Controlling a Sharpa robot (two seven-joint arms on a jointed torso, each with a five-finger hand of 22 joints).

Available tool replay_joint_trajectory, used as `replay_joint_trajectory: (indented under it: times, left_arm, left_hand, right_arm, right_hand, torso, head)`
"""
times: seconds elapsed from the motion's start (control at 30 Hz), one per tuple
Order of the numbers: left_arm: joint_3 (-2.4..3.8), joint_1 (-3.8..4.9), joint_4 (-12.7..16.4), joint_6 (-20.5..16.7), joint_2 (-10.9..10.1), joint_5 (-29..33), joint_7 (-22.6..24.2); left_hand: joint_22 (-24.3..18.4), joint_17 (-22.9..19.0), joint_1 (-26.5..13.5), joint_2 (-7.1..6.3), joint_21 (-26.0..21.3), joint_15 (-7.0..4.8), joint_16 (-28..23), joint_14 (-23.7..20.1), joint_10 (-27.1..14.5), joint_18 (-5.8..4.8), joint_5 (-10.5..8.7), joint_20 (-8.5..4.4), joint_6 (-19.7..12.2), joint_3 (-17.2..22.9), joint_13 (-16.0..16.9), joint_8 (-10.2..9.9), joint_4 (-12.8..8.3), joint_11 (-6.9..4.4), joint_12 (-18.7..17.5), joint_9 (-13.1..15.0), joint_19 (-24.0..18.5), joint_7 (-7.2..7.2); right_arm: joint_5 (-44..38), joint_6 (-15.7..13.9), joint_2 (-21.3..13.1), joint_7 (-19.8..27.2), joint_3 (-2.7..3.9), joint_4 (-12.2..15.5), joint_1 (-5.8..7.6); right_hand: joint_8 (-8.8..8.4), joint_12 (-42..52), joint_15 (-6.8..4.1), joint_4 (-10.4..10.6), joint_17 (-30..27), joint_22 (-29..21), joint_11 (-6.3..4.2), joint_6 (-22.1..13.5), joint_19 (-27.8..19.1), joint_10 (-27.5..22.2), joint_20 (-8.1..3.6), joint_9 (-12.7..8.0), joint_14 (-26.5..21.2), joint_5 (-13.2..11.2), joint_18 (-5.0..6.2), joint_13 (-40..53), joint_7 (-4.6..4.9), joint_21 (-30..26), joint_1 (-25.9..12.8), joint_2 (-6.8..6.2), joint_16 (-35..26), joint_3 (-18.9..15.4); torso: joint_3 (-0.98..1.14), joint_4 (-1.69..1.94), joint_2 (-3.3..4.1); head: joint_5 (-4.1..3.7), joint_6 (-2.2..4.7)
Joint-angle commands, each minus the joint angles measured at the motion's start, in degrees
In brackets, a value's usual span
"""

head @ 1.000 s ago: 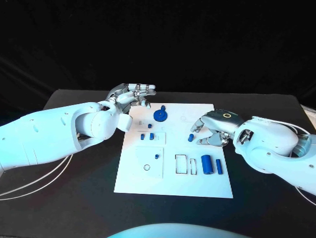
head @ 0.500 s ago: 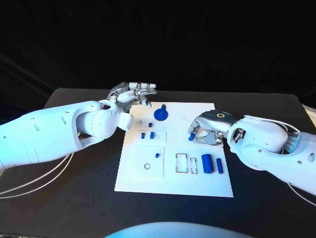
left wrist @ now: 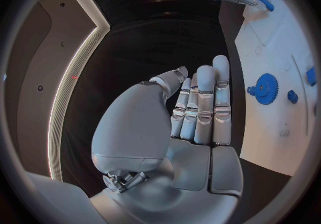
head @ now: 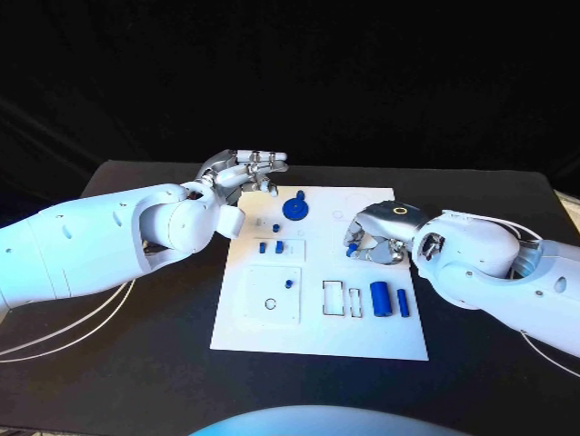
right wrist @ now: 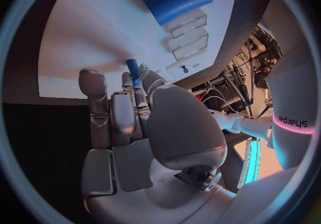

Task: Assemble the parts on the task board

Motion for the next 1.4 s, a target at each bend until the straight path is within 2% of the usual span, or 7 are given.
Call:
replay_joint_trajectory:
  times: [0.03,0.33,0.47,0.77,0.93,1.17,1.4]
  left_arm:
    - [0.03,0.01,0.1,1.1,0.1,-0.3,0.5]
    - [0.03,0.01,0.1,1.2,0.0,-0.4,0.4]
    - [0.03,0.01,0.1,1.2,0.0,-0.6,0.4]
    - [0.03,0.01,0.0,1.1,-0.1,-0.7,0.4]
    - [0.03,0.01,0.0,1.2,-0.1,-0.7,0.4]
    - [0.03,0.0,0.1,1.2,0.0,-0.7,0.4]
    - [0.03,0.0,0.1,1.3,0.1,-0.7,0.4]
  left_hand:
    - [-0.1,-0.1,-0.2,0.48,-0.3,0.03,-0.3,-0.4,-0.3,1.11,0.22,0.33,-0.5,-0.1,-0.1,0.2,-0.1,0.06,0.2,0.0,-0.2,0.04]
    - [-0.1,-0.1,-0.1,0.53,-0.4,0.02,-0.3,-0.4,-0.4,1.12,0.22,0.33,-0.4,-0.1,0.0,0.3,-0.2,0.05,0.4,0.0,-0.2,0.04]
    - [-0.1,-0.1,-0.1,0.53,-0.4,0.02,-0.3,-0.4,-0.4,1.12,0.22,0.33,-0.4,-0.1,0.0,0.3,-0.2,0.05,0.4,0.0,-0.2,0.04]
    - [-0.1,-0.2,-0.1,0.54,-0.4,0.02,-0.3,-0.5,-0.4,1.13,0.22,0.33,-0.4,-0.1,0.0,0.3,-0.2,0.05,0.4,0.0,-0.2,0.03]
    - [-0.1,-0.2,-0.1,0.54,-0.4,0.02,-0.3,-0.5,-0.4,1.13,0.22,0.33,-0.4,-0.1,0.0,0.3,-0.2,0.05,0.4,0.0,-0.2,0.03]
    - [-0.1,-0.2,-0.1,0.54,-0.4,0.02,-0.3,-0.5,-0.4,1.13,0.22,0.33,-0.4,-0.1,0.0,0.3,-0.2,0.05,0.4,0.0,-0.2,0.03]
    - [-0.1,-0.2,-0.1,0.54,-0.4,0.02,-0.3,-0.5,-0.4,1.13,0.22,0.33,-0.4,-0.1,0.0,0.3,-0.2,0.05,0.4,0.0,-0.2,0.03]
  right_arm:
    - [-0.2,-0.4,0.2,-0.1,-0.04,-0.3,-0.17]
    - [-0.5,-4.5,0.1,-0.3,-0.05,-0.1,-0.31]
    - [-0.4,-7.0,-0.6,-0.4,0.02,0.9,-0.36]
    - [3.4,-10.8,-3.2,0.0,1.12,5.1,-0.16]
    - [4.5,-10.6,-3.4,0.1,1.42,7.4,-0.09]
    - [5.0,-9.7,-1.2,0.5,1.43,8.9,-0.53]
    - [4.7,-8.2,3.4,1.7,0.89,9.2,-2.33]
  right_hand:
    - [0.33,0.2,0.31,0.1,0.2,0.3,0.0,0.7,0.5,0.8,0.11,0.1,2.2,-0.4,0.1,0.0,0.03,0.5,-0.3,0.19,0.4,0.7]
    - [1.19,0.0,0.02,-0.5,1.3,2.8,-0.34,2.8,1.4,3.8,-0.13,0.8,2.4,-2.6,-0.24,0.1,-0.15,2.2,0.5,1.02,1.4,4.2]
    - [1.27,-0.4,0.01,-1.1,1.4,3.2,-0.34,3.0,1.5,4.4,-0.2,1.0,2.4,-2.8,-0.31,0.1,0.07,2.6,0.6,0.58,1.6,5.5]
    - [1.17,-0.9,0.04,-1.6,1.6,3.8,-0.19,2.9,1.6,4.8,-0.22,1.1,2.4,-2.7,-0.39,0.1,0.45,3.0,0.6,-0.06,1.9,7.0]
    - [1.14,-1.1,0.06,-1.7,1.8,4.0,-0.13,2.9,1.7,4.9,-0.21,1.1,2.4,-2.7,-0.42,0.1,0.59,3.2,0.5,-0.23,2.0,7.5]
    - [1.1,-1.4,0.11,-2.1,1.8,4.1,-0.05,2.8,1.6,5.0,-0.18,1.2,2.3,-2.6,-0.42,0.1,0.74,3.3,0.6,-0.41,2.1,8.3]
    - [1.04,-1.6,0.16,-2.3,1.7,4.1,0.02,2.8,1.5,5.1,-0.15,1.2,2.3,-2.6,-0.42,0.2,0.85,3.3,0.6,-0.55,2.0,8.9]
  torso:
    - [-0.01,0.0,0.02]
    - [0.0,-0.02,0.0]
    - [0.05,0.02,0.01]
    - [-0.01,-0.08,-0.06]
    - [0.05,-0.1,0.02]
    - [0.01,-0.05,0.0]
    - [0.0,-0.01,0.01]
  head:
    - [0.17,-0.1]
    - [0.19,-0.18]
    - [0.25,-0.25]
    - [0.3,-0.28]
    - [0.33,-0.28]
    - [0.38,-0.47]
    - [0.51,-0.59]
